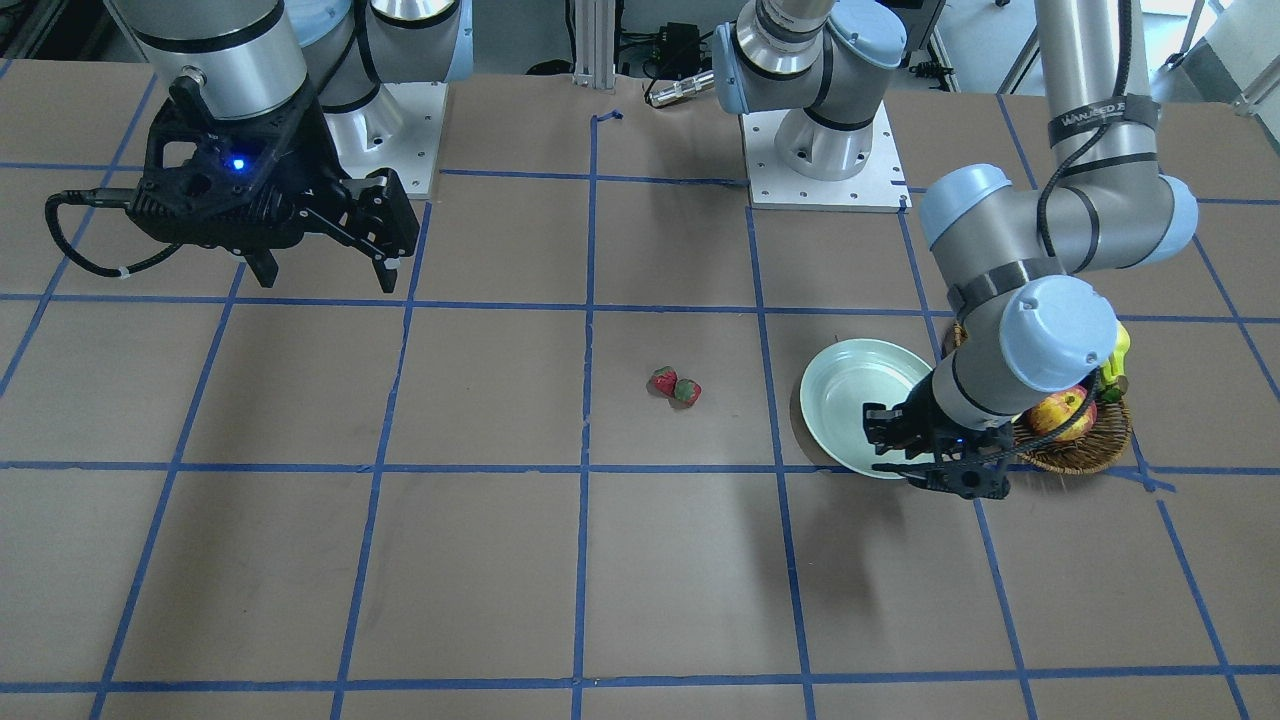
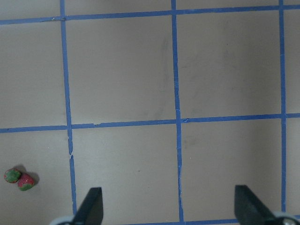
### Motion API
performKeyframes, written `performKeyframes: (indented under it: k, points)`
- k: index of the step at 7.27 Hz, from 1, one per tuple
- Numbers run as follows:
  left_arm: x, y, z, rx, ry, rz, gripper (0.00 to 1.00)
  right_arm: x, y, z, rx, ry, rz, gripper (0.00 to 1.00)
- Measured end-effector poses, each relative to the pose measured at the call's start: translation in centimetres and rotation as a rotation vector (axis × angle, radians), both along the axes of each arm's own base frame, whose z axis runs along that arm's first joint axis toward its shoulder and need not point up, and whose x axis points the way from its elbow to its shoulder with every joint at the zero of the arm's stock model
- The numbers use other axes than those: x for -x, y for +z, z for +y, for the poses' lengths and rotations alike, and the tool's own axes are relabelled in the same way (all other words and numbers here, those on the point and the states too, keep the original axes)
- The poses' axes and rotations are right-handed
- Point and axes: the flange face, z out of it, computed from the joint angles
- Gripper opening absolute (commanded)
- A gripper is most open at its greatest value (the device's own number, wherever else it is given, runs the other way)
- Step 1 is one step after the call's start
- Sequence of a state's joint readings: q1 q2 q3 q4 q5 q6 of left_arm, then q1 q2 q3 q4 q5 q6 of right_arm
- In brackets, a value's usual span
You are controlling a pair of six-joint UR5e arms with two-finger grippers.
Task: Collect all strawberries into plate
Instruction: 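Lift the strawberry, carry it over the plate and open the left gripper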
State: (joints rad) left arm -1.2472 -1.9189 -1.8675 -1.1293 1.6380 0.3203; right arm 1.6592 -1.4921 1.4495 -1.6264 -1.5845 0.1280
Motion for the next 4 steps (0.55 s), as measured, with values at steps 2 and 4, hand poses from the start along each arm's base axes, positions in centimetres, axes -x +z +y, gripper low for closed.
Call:
performKeyframes:
  k: [2, 4]
  points:
    - [-1.05, -0.98, 1.05, -0.033, 0.039, 0.009, 0.32, 0.00, 0.08, 0.06, 0.001, -0.002, 0.001, 1.00]
    - [-0.75, -1.14, 0.94, -0.035, 0.064, 0.035, 1.00, -0.07, 0.10, 0.09, 0.002, -0.001, 0.000, 1.00]
